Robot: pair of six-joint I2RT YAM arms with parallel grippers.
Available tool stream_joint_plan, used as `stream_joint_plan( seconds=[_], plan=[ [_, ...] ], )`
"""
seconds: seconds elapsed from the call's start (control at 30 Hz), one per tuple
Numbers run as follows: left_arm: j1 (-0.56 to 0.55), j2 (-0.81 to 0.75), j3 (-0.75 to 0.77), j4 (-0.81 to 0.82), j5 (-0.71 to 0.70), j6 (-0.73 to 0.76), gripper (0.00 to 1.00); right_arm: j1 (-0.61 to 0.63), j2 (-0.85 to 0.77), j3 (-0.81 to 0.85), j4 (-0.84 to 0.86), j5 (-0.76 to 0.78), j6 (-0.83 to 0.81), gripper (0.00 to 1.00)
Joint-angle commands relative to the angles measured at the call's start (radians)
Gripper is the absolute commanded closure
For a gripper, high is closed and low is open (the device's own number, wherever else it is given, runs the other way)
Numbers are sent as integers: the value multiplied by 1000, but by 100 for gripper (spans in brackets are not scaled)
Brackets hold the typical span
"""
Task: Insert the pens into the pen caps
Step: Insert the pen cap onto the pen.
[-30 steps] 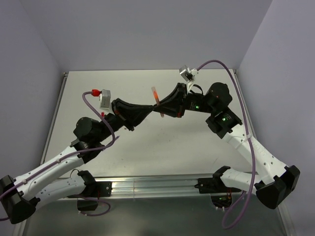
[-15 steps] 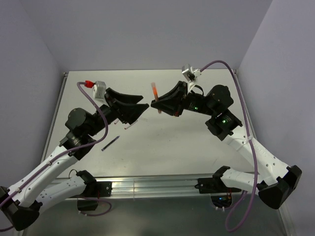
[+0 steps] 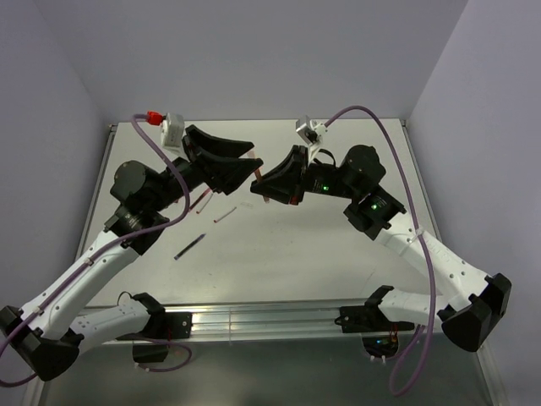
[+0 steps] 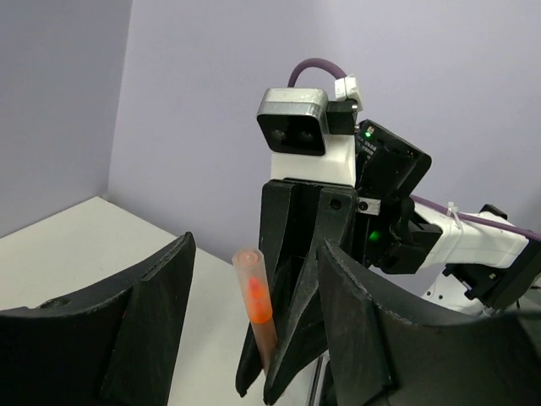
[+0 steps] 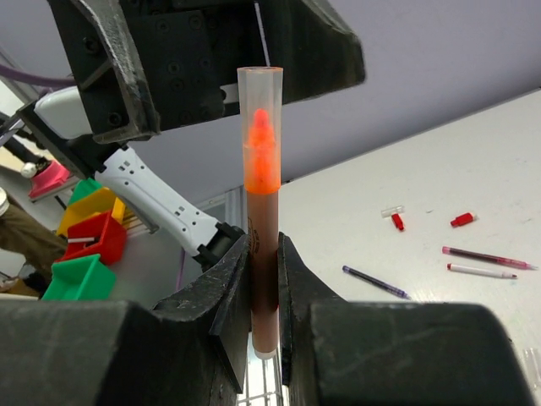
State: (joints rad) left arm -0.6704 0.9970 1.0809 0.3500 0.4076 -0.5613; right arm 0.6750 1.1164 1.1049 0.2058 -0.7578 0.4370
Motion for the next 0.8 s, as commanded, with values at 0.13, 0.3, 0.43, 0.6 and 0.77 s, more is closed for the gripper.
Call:
stream_joint_plan(
  seconds=[0.13, 0.3, 0.43, 0.6, 0.77],
  plan=[
    [5, 51, 47, 44, 94, -14, 39, 11, -10, 39, 17, -20, -21, 100],
    [3, 52, 45, 61, 105, -25, 48, 15, 0, 42, 14, -26, -21, 100],
    [5, 57, 54, 53, 119, -31, 65, 17, 0, 44, 7, -18, -26, 100],
    [5, 61, 54, 47, 140, -38, 95, 17, 10, 52, -6, -8, -34, 100],
    [5, 49, 34, 24, 106, -46, 100, 17, 16, 88, -58, 75, -57, 100]
  ],
)
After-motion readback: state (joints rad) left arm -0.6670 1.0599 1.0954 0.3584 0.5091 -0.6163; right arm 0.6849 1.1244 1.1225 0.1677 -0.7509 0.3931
